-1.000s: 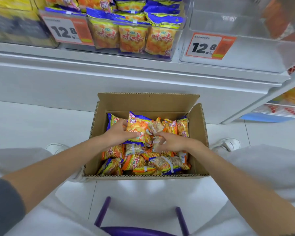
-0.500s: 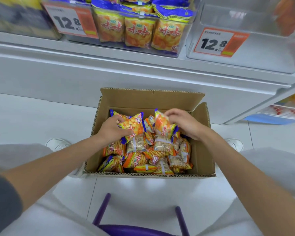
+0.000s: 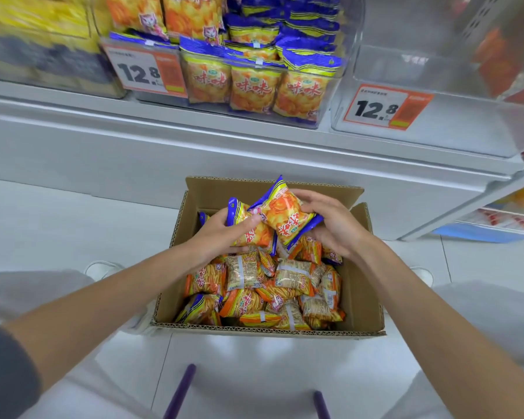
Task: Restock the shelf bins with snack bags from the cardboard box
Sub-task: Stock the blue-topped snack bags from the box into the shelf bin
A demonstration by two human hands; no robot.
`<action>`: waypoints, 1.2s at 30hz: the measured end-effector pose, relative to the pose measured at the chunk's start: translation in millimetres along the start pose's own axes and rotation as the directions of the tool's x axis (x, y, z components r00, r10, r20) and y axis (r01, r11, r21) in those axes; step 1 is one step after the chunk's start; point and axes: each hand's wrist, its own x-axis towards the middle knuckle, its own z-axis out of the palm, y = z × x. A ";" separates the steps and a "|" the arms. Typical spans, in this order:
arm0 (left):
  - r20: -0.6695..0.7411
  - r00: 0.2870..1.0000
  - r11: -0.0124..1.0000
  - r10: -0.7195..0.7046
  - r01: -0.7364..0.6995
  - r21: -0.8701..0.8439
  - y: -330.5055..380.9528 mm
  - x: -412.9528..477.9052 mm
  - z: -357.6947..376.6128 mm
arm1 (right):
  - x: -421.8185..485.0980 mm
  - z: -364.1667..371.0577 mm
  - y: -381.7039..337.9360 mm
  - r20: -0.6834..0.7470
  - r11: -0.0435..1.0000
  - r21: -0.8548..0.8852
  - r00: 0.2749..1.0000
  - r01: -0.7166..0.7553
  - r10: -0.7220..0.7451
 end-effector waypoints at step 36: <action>0.232 0.969 0.992 -0.078 0.053 0.114 38.3 -2.8 -10.0 | -3.2 12.7 -24.6 0.132 0.703 -0.661 0.963 0.263 -0.237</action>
